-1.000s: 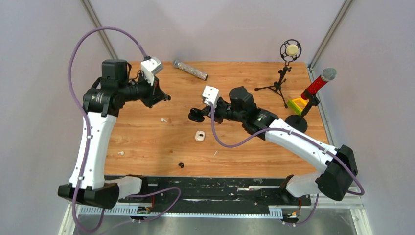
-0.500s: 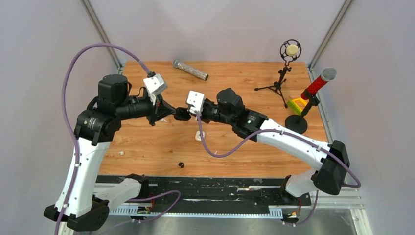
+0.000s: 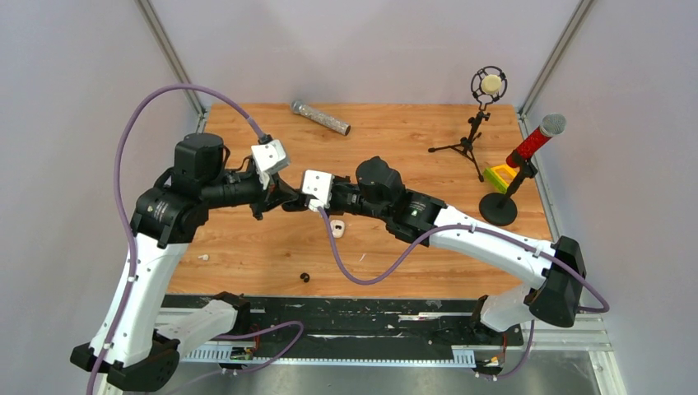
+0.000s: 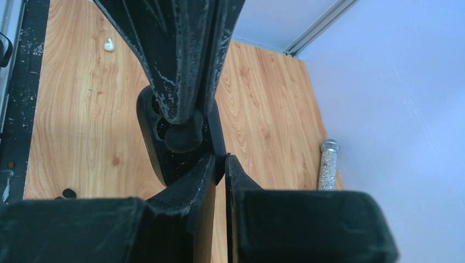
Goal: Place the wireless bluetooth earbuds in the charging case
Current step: Place the earbud in the charging case.
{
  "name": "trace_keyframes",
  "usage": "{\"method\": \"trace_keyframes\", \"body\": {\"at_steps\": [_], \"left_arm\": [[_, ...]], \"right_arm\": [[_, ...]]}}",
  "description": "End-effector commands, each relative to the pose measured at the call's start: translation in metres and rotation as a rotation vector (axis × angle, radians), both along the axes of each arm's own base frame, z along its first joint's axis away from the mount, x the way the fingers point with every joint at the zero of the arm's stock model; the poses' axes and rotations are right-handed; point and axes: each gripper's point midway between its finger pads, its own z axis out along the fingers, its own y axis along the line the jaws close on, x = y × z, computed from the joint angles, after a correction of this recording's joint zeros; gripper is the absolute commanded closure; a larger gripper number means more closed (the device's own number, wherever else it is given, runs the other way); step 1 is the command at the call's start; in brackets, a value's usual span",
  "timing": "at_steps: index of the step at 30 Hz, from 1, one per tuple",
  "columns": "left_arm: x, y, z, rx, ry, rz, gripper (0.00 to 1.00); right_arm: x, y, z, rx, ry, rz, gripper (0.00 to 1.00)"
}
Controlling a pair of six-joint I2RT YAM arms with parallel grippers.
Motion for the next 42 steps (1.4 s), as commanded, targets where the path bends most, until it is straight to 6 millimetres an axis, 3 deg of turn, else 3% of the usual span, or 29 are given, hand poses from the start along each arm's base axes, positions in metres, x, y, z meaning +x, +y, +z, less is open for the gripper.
{"method": "trace_keyframes", "body": {"at_steps": [1, 19, 30, 33, 42], "left_arm": [[-0.002, 0.006, -0.003, 0.035, -0.043, 0.004, 1.00], [0.012, 0.015, -0.021, 0.099, -0.064, 0.057, 1.00], [0.008, 0.022, -0.035, 0.168, -0.063, 0.034, 1.00], [0.009, 0.024, -0.039, 0.187, -0.065, 0.028, 1.00], [0.010, 0.028, -0.050, 0.250, -0.071, -0.002, 1.00]], "right_arm": [[0.003, 0.006, 0.032, 0.063, -0.078, -0.006, 1.00], [-0.008, 0.012, 0.041, 0.085, -0.095, 0.031, 1.00], [-0.001, 0.008, 0.045, 0.100, -0.092, -0.014, 1.00], [-0.003, 0.008, 0.056, 0.139, -0.103, -0.011, 1.00], [-0.012, 0.009, 0.063, 0.168, -0.097, 0.034, 1.00]]}}
